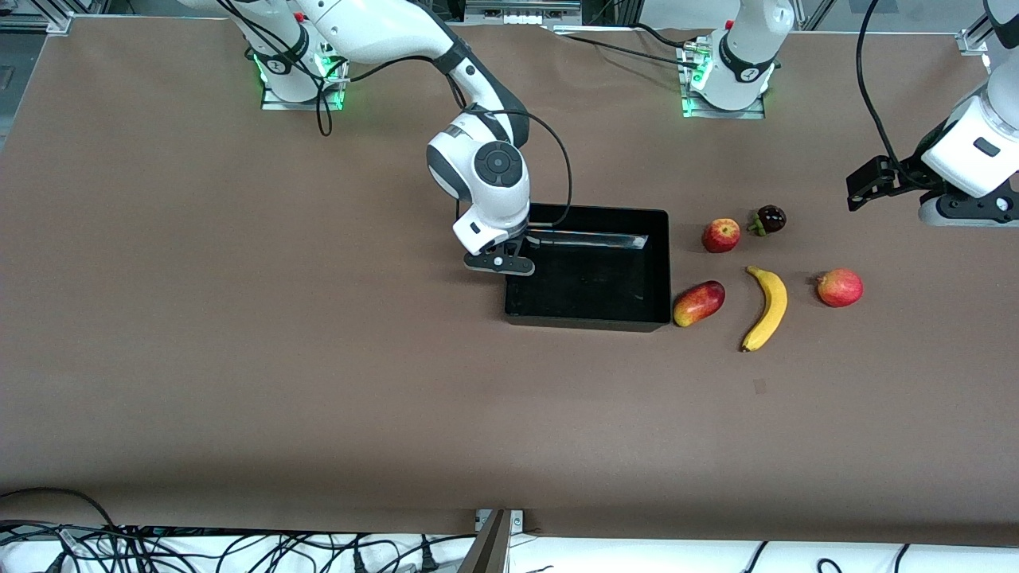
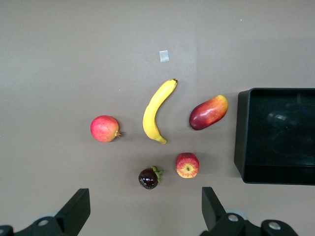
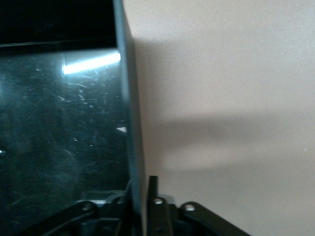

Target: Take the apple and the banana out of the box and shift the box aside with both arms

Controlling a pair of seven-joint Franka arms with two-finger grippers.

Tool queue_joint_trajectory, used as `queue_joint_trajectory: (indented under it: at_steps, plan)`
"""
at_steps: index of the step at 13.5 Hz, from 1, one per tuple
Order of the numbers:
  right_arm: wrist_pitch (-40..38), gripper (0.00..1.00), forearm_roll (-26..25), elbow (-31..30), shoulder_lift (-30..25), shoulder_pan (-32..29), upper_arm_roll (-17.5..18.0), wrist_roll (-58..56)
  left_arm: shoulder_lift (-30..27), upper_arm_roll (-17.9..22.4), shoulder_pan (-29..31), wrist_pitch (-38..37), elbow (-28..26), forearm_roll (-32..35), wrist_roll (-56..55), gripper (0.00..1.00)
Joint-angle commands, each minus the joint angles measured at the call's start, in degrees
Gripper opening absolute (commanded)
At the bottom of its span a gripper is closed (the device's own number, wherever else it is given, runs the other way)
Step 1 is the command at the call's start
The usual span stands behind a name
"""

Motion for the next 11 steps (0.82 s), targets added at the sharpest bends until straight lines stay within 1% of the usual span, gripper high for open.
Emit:
queue_joint_trajectory:
  at_steps: [1, 4, 6, 8, 9, 10, 11]
  plan:
    - [-0.52, 0.0, -1.1, 0.36, -0.5, 0.1, -0.5, 0.18, -0.59, 0.11, -0.14, -0.79, 0.15, -0.5, 0.0, 1.0]
    - [-3.06, 0.0, -0.84, 0.97, -1.55, -1.13, -0.59, -2.28, 0.02, 0.11, -0.05, -0.88, 1.19, -0.76, 0.18, 1.0]
    - [-5.95, 0.0, -0.67, 1.06, -3.74, -3.49, -0.59, -6.21, 0.56, 0.11, 0.21, -0.88, 1.55, -0.85, 0.18, 1.0]
    - [-10.0, 0.0, -0.49, 1.06, -6.64, -6.04, -1.12, -13.49, 0.56, 0.11, 0.21, -0.88, 1.55, -0.85, 0.18, 1.0]
    - [-11.58, 0.0, -0.31, 0.97, -8.22, -7.71, -1.99, -18.14, 0.56, 0.11, 0.21, -0.88, 1.55, -0.85, 0.18, 1.0]
    - [-12.99, 0.0, -0.14, 0.97, -9.46, -9.73, -2.78, -23.15, 0.56, 0.11, 0.21, -0.88, 1.55, -0.85, 0.18, 1.0]
    - [-14.22, 0.0, 0.12, 0.8, -10.77, -12.27, -2.79, -27.81, 0.56, 0.11, 0.21, -0.97, 1.55, -0.76, 0.1, 1.0]
